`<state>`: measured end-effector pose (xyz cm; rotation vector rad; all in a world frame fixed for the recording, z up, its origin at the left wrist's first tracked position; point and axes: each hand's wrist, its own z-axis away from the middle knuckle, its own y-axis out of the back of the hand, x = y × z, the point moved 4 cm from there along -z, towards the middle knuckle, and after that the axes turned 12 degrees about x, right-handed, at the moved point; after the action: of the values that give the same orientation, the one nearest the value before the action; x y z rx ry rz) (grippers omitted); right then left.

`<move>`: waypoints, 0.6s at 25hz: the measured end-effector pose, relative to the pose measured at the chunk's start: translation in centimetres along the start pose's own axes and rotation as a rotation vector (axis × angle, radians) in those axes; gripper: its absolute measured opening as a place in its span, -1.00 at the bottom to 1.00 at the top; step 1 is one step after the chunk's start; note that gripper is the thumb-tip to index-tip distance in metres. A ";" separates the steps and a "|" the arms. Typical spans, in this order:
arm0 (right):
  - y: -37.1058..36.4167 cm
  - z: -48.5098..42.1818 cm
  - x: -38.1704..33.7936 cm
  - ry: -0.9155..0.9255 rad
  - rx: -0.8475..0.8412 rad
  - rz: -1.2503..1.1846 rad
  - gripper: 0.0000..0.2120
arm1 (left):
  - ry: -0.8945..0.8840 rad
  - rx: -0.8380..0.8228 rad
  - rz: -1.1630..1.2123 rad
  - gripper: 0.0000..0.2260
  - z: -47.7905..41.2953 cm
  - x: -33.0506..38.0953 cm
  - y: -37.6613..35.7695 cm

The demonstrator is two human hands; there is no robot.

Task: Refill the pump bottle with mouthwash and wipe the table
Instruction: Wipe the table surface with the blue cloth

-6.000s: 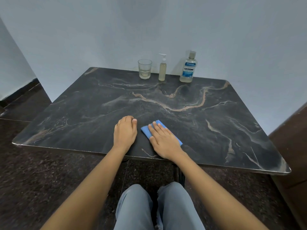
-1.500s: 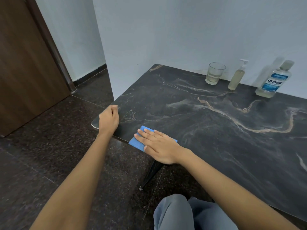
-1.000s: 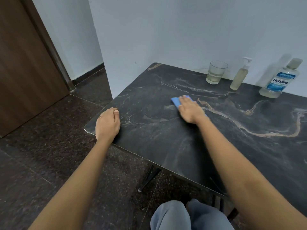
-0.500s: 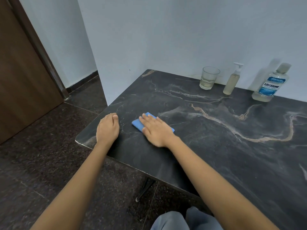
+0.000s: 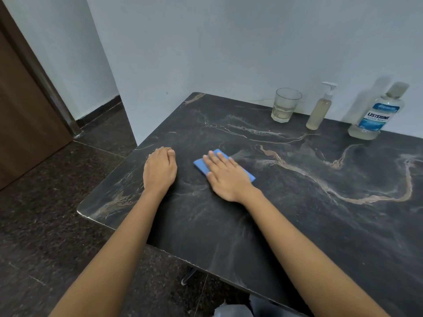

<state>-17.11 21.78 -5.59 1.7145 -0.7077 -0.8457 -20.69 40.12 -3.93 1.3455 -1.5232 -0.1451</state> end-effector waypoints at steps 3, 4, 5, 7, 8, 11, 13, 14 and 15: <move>-0.7 -6.1 -1.2 0.040 -0.083 -0.021 -0.50 | -0.102 -0.083 -0.116 -0.67 0.1 -0.4 -1.4; -0.6 -7.8 -0.2 0.029 -0.104 -0.010 -0.50 | -0.124 -0.116 -0.146 -0.64 0.2 -0.6 -1.7; -0.2 -8.9 1.3 0.002 -0.114 0.003 -0.50 | -0.132 -0.132 -0.158 -0.61 0.3 -0.8 -2.0; 1.1 -9.4 5.6 -0.107 -0.098 0.033 -0.50 | -0.143 -0.121 -0.164 -0.59 0.5 -1.0 -2.1; 1.8 -8.7 7.7 -0.167 -0.078 0.040 -0.50 | -0.146 -0.115 -0.170 -0.58 0.5 -1.1 -2.1; 2.3 -4.7 10.2 -0.263 -0.054 0.049 -0.49 | -0.142 -0.118 -0.194 -0.57 0.8 -0.7 -2.3; 0.9 -3.1 6.6 -0.145 -0.007 0.059 -0.49 | -0.137 -0.120 -0.200 -0.57 0.8 -0.6 -2.4; -0.1 -3.2 4.0 -0.054 0.011 0.040 -0.49 | -0.134 -0.117 -0.199 -0.58 0.7 -0.6 -2.4; -0.8 -3.9 1.5 0.025 0.005 0.013 -0.49 | -0.135 -0.114 -0.201 -0.58 0.7 -0.6 -2.4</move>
<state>-12.98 22.92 -5.90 1.7198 -0.7040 -0.8133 -19.71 39.36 -6.19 1.4182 -1.4645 -0.4514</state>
